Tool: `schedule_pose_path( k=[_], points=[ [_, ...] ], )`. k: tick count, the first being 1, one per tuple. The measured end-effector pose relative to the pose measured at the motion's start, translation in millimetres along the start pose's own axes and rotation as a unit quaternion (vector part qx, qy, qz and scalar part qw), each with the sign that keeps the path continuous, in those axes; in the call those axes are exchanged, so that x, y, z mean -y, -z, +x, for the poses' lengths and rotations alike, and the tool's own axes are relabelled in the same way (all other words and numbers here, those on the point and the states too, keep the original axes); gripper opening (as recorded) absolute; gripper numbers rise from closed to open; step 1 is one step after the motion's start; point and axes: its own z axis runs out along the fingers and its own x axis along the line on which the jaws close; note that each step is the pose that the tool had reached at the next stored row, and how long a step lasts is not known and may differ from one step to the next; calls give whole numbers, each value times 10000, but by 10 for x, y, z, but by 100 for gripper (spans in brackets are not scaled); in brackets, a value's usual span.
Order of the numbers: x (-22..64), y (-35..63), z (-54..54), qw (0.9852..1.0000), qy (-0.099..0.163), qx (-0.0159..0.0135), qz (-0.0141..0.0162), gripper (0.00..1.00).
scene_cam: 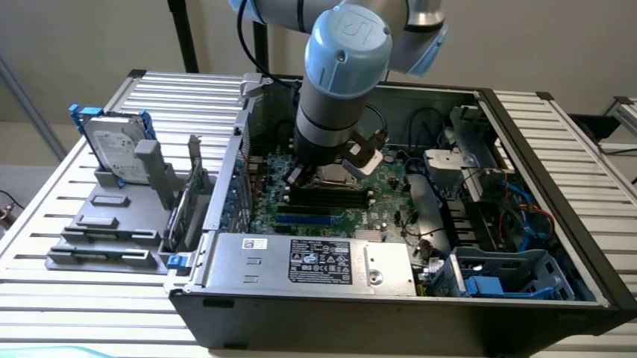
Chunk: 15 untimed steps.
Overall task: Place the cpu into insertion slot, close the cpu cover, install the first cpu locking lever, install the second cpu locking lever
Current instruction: 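Install the second cpu locking lever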
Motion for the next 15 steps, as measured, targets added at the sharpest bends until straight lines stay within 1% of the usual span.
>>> schedule_pose_path(
  k=[3, 5, 7, 8, 10, 15],
  points=[
    [0, -4, 1, 10000, 4, -7, -11, 11],
    [-1, -10, 0, 10000, 10, -17, -25, 11],
    [-3, -18, -2, 10000, 19, -30, -43, 11],
    [-5, -28, -4, 10000, 27, -44, -62, 11],
    [-5, -39, -8, 10000, 33, -53, -74, 11],
    [6, -70, -19, 9999, 39, -61, -87, 11]
  ],
)
